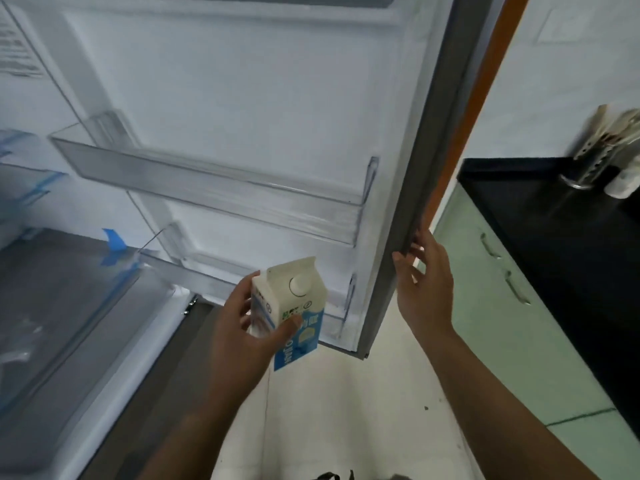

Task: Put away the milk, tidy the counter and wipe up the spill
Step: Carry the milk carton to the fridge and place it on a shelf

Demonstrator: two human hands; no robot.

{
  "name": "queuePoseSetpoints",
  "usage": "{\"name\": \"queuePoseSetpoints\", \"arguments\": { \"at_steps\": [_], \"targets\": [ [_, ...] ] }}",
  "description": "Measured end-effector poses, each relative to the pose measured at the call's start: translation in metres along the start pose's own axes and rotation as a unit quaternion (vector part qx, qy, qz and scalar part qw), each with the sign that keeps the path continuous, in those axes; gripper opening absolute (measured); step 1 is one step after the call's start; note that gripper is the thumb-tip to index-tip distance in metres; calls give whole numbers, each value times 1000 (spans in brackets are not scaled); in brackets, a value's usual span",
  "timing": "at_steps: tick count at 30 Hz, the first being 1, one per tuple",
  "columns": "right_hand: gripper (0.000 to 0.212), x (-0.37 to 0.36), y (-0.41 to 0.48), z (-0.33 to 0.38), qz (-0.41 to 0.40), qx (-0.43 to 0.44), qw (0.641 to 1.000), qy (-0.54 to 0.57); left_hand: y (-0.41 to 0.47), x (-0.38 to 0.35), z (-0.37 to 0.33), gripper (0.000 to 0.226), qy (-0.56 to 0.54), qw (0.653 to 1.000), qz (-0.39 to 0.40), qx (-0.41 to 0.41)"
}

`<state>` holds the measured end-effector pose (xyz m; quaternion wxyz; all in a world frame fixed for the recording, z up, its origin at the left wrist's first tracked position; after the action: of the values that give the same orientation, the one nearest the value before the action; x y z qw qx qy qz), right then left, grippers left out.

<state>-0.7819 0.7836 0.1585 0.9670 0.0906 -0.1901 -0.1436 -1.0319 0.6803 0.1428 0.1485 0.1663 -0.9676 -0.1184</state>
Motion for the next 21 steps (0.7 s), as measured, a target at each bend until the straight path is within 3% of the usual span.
{"name": "queuePoseSetpoints", "arguments": {
  "at_steps": [5, 9, 11, 15, 21],
  "targets": [
    [66, -11, 18, -10, 102, 10, 995, 14, -8, -19, -7, 58, 19, 996, -82, 16],
    [70, -15, 1, -17, 145, 33, 987, -55, -24, -22, -13, 57, 32, 991, -128, 37],
    [62, -20, -18, -15, 161, 96, 980, -67, -33, -20, -15, 57, 39, 987, -150, 49],
    [41, -56, -34, -19, 275, 156, 943, -104, -54, -12, -17, 54, 58, 980, -177, 71],
    [29, -98, -25, -21, 312, 226, 908, -164, -74, 17, -11, 53, 74, 965, -231, 100]
  ]
}}
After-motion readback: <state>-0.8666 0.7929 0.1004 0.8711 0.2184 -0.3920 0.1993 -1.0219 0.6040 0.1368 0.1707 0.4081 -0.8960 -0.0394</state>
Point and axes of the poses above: each hand's wrist, its own y-axis towards the middle knuckle, its own x-axis out of the back of the hand, z = x × y, the point moved 7 cm from there along y, towards the middle knuckle, and after that the axes turned 11 degrees about -x, right-handed, at the moved point
